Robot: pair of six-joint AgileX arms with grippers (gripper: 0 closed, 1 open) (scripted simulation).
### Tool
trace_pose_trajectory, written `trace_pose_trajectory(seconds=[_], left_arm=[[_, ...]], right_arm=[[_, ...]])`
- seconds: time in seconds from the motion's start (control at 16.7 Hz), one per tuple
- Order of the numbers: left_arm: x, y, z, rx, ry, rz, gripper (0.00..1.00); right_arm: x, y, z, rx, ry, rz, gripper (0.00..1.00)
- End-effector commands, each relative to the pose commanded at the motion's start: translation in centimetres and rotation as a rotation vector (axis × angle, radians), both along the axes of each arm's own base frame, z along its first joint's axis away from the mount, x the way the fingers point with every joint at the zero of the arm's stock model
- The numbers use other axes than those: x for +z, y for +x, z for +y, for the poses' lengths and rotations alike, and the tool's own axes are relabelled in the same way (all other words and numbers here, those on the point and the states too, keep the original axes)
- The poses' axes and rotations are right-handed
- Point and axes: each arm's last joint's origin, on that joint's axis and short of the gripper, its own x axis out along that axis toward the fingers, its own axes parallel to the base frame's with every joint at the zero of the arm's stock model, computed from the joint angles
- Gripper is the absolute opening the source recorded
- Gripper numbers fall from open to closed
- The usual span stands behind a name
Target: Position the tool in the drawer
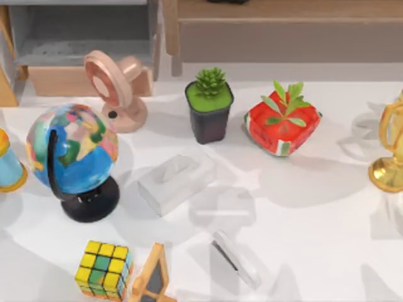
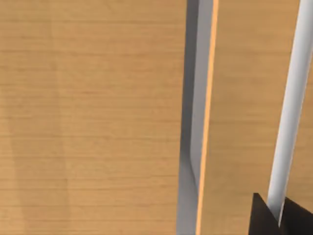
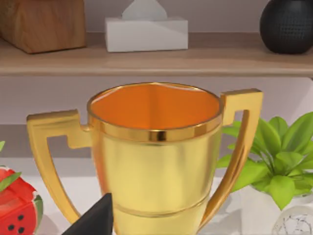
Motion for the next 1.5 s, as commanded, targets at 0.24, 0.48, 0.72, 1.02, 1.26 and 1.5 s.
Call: trace_pose_trajectory(seconds=[0.24,0.48,0.72,1.02,1.26,1.5], left_arm=[[0.3,-1.0,0.3,0.009,0.005,-0.01,0.0],[-0.4,-4.7,0.1,0.003,-0.01,0.015,0.0],[-0.2,-6.2,0.1,0.0,-0.003,0.006,0.0],[-0.2,-7.1,0.4,0.011,-0.001,0.006,0.0],[-0.3,-10.2,0.5,0.011,-0.005,0.01,0.0],[-0.3,-12.4,0.2,0.0,-0.003,0.007,0.0]], right_arm=[[0.0,0.0,0.0,0.0,0.0,0.0,1.0],[0.0,0.0,0.0,0.0,0.0,0.0,1.0],[0.0,0.0,0.0,0.0,0.0,0.0,1.0],[0.0,0.0,0.0,0.0,0.0,0.0,1.0],[0.0,0.0,0.0,0.0,0.0,0.0,1.0],[0.0,0.0,0.0,0.0,0.0,0.0,1.0]])
